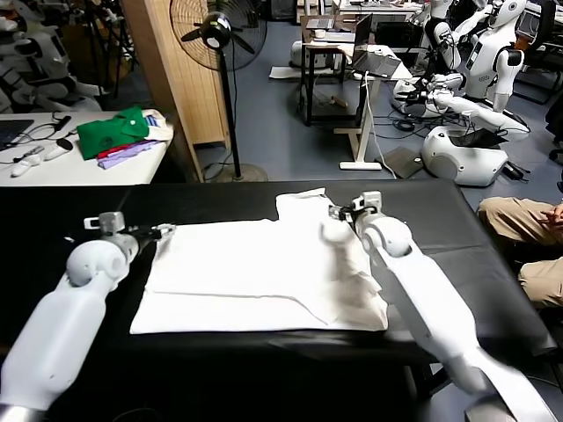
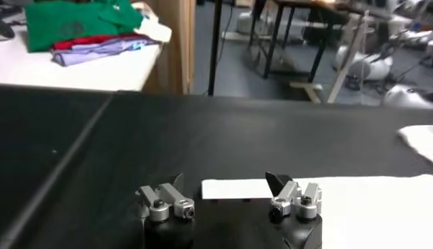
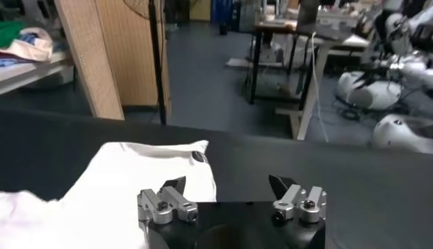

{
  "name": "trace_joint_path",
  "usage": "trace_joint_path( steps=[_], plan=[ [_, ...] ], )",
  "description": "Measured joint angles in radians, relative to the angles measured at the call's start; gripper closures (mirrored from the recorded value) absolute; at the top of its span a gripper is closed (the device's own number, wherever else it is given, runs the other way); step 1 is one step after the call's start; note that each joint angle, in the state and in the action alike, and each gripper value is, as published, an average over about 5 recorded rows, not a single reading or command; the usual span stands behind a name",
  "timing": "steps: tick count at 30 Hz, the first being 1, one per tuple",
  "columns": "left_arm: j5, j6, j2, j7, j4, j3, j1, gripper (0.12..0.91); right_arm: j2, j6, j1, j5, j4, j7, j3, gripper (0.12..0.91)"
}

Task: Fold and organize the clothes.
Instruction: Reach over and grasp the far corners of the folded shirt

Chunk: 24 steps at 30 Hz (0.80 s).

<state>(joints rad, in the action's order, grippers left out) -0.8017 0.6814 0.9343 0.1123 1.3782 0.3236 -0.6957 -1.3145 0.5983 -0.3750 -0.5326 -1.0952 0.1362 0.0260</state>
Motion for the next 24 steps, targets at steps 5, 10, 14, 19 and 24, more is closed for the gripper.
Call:
trace_joint_path(
  steps=[5,10,14,19,24],
  plan=[
    [0.010,0.009,0.002,-0.045,-0.052,-0.011,0.021,0.232,-0.038,-0.003,0.026,0.032,0.079,-0.009,0.002,0.227],
    [0.014,0.002,0.012,-0.064,-0.081,-0.014,0.030,0.232,-0.057,-0.011,0.030,0.045,0.116,-0.011,0.001,0.230],
    [0.020,-0.012,0.023,-0.066,-0.096,-0.015,0.036,0.256,-0.065,-0.014,0.028,0.049,0.123,-0.012,0.001,0.304],
    [0.032,-0.025,0.032,-0.075,-0.111,-0.016,0.041,0.483,-0.068,-0.021,0.019,0.048,0.124,-0.013,0.005,0.562],
    [0.053,-0.033,0.039,-0.088,-0.119,-0.016,0.041,0.765,-0.065,-0.068,0.002,0.044,0.116,-0.012,0.014,0.820]
  ],
)
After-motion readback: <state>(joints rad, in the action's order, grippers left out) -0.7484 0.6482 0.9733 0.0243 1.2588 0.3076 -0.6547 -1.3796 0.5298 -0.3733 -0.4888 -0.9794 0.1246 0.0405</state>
